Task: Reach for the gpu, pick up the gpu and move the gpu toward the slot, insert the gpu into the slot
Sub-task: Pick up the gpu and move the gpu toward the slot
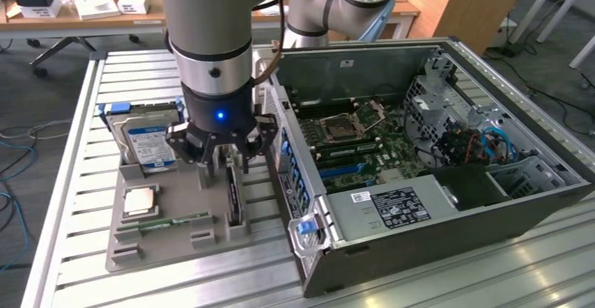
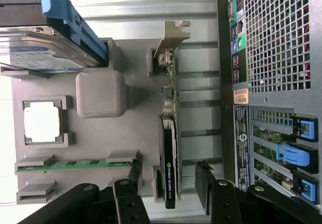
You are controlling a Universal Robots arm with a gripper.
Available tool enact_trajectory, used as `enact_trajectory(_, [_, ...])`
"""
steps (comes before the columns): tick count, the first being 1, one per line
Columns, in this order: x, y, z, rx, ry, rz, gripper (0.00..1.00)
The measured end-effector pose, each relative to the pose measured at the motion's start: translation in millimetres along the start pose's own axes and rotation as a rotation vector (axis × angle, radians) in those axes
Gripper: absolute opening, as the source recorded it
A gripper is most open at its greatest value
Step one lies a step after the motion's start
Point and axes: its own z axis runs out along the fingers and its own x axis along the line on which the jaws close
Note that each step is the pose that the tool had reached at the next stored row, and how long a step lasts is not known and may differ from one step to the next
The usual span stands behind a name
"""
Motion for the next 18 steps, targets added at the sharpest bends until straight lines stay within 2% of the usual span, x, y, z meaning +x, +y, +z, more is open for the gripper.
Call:
enact_trajectory(11, [0.5,-1.0,19.9,-0.0012,0.0004,0.000,0.55])
enact_trajectory(14, [-0.2,-1.0,21.4,-0.0015,0.0006,0.000,0.55])
enact_trajectory(18, [-6.4,-0.6,22.7,-0.0017,0.0005,0.000,0.55])
